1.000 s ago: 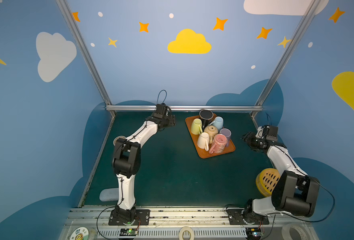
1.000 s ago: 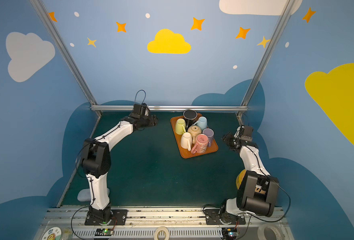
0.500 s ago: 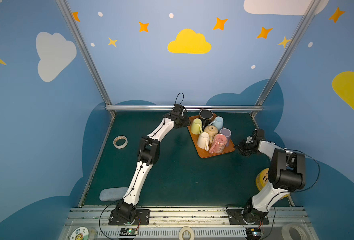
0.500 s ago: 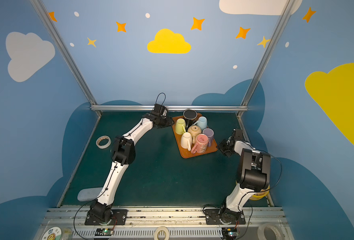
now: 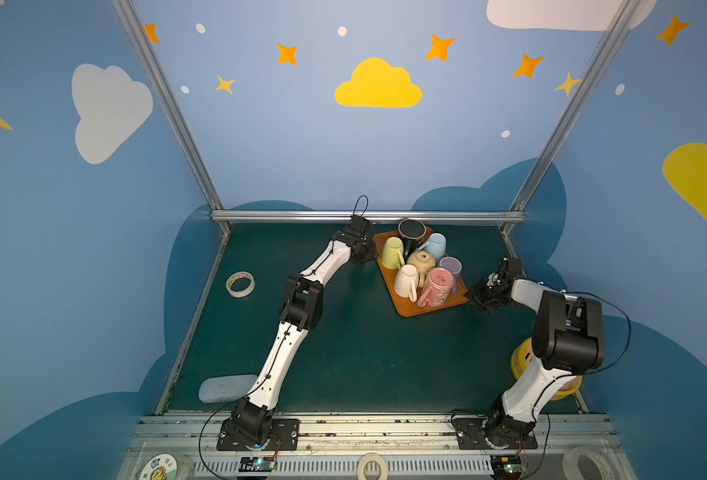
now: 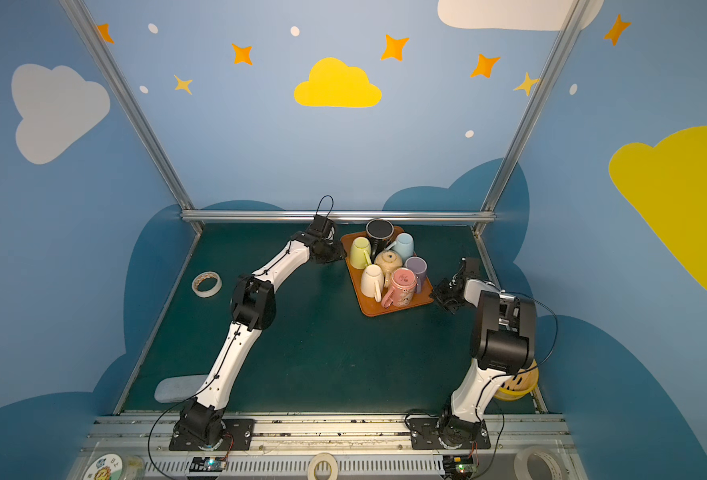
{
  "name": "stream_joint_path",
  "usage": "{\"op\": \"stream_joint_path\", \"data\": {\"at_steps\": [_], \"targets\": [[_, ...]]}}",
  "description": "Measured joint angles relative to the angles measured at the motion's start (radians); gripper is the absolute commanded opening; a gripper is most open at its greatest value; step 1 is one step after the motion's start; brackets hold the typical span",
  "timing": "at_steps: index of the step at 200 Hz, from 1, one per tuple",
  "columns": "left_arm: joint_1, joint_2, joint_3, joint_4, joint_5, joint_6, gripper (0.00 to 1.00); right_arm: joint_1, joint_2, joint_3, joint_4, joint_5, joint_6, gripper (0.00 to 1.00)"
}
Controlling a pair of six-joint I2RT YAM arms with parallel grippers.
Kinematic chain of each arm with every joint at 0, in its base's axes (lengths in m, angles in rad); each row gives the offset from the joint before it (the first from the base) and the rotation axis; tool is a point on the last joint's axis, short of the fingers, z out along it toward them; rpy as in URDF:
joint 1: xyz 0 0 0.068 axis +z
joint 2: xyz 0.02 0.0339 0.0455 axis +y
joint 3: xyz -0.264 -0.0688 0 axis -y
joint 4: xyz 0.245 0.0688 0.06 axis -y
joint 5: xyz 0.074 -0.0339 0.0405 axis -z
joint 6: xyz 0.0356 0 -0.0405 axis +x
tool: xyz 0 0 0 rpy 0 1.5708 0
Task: Turn the mug right side up
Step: 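Raise both arms and move both grippers toward the mug tray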
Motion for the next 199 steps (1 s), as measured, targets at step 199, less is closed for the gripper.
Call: {"op": "stream_joint_path", "data": {"at_steps": [199], "targets": [[-0.061,0.047,0.057,-0.013,-0.100,-0.055,0.22,0.000,0.053,0.044,-0.030,0.009,0.000,0.19]]}}
